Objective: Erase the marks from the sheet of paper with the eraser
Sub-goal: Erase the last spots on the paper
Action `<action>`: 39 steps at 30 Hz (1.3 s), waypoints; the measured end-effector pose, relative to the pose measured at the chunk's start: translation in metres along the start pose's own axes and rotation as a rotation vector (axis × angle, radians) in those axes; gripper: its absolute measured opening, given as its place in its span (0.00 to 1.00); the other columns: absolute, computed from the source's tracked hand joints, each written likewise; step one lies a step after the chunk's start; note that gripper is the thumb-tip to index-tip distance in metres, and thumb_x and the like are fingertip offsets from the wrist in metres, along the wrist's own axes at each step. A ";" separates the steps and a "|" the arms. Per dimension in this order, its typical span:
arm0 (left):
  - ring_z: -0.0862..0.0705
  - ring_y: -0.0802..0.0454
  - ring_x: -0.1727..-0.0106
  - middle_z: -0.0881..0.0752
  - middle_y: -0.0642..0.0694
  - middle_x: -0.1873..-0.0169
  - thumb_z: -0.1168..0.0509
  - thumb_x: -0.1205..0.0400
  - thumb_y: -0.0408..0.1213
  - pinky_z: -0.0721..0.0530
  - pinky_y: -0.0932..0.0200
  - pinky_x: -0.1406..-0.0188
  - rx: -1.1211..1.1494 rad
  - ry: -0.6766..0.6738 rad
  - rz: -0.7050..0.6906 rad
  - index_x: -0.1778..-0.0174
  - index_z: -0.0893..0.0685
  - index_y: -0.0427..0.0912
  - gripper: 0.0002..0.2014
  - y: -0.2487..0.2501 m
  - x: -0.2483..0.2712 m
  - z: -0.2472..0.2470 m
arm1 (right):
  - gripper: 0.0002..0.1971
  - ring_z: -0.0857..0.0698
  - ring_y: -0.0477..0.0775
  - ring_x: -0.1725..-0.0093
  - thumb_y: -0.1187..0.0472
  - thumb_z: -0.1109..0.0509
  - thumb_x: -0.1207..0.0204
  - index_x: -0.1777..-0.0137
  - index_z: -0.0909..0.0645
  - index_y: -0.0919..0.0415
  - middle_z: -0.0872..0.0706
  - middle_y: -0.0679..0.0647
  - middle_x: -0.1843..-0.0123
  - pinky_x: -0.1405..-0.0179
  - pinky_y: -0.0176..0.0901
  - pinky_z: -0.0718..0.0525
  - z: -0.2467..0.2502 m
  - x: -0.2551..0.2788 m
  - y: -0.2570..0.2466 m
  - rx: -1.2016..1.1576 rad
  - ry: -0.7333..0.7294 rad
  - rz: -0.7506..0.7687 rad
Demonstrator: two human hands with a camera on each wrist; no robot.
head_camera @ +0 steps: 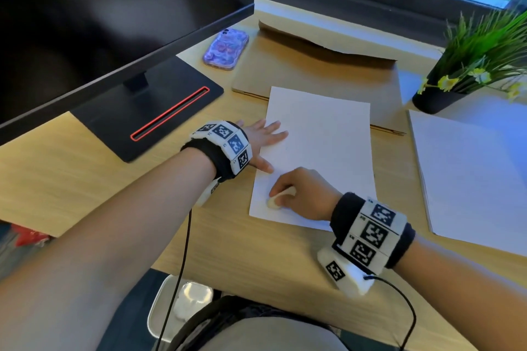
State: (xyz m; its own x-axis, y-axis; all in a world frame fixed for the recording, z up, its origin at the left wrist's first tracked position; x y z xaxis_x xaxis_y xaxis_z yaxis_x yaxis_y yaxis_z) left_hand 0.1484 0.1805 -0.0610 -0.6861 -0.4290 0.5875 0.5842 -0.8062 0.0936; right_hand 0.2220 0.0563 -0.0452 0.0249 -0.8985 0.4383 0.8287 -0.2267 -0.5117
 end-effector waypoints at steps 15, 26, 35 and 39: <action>0.62 0.48 0.17 0.66 0.51 0.18 0.47 0.15 0.55 0.55 0.34 0.22 0.002 0.015 0.026 0.18 0.63 0.55 0.37 0.003 0.004 0.001 | 0.05 0.21 0.45 0.50 0.62 0.29 0.24 0.50 0.14 0.57 0.14 0.51 0.47 0.62 0.30 0.29 0.022 -0.012 0.009 -0.154 0.179 -0.085; 0.62 0.49 0.17 0.65 0.53 0.18 0.57 0.10 0.44 0.55 0.35 0.21 0.027 0.024 0.049 0.18 0.62 0.57 0.27 0.004 0.004 0.001 | 0.06 0.22 0.46 0.51 0.60 0.29 0.23 0.49 0.14 0.58 0.14 0.53 0.45 0.53 0.33 0.30 0.024 -0.028 -0.005 -0.140 0.171 -0.094; 0.60 0.49 0.17 0.64 0.53 0.18 0.55 0.11 0.43 0.52 0.36 0.21 0.008 0.035 0.055 0.18 0.60 0.57 0.27 0.005 0.005 0.003 | 0.07 0.23 0.44 0.51 0.63 0.30 0.23 0.47 0.13 0.60 0.13 0.52 0.43 0.52 0.31 0.31 0.012 -0.024 -0.013 -0.115 0.087 -0.028; 0.59 0.49 0.17 0.64 0.53 0.18 0.56 0.10 0.42 0.51 0.36 0.21 -0.007 0.038 0.056 0.18 0.60 0.57 0.27 0.005 0.007 0.003 | 0.07 0.21 0.49 0.50 0.64 0.32 0.22 0.48 0.14 0.61 0.14 0.54 0.43 0.52 0.33 0.31 0.011 -0.028 -0.016 -0.120 0.184 -0.062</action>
State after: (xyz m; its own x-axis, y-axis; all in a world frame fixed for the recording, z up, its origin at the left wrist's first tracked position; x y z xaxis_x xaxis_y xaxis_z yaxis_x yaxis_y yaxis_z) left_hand 0.1483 0.1748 -0.0538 -0.6684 -0.4887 0.5607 0.6194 -0.7831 0.0560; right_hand 0.2145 0.0894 -0.0418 -0.1355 -0.9323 0.3353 0.7531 -0.3168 -0.5767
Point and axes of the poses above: each hand's wrist, its own x-axis away from the middle knuckle, its own z-axis out of the back of the hand, y = z × x, the point moved 4 cm from there along -x, towards the middle knuckle
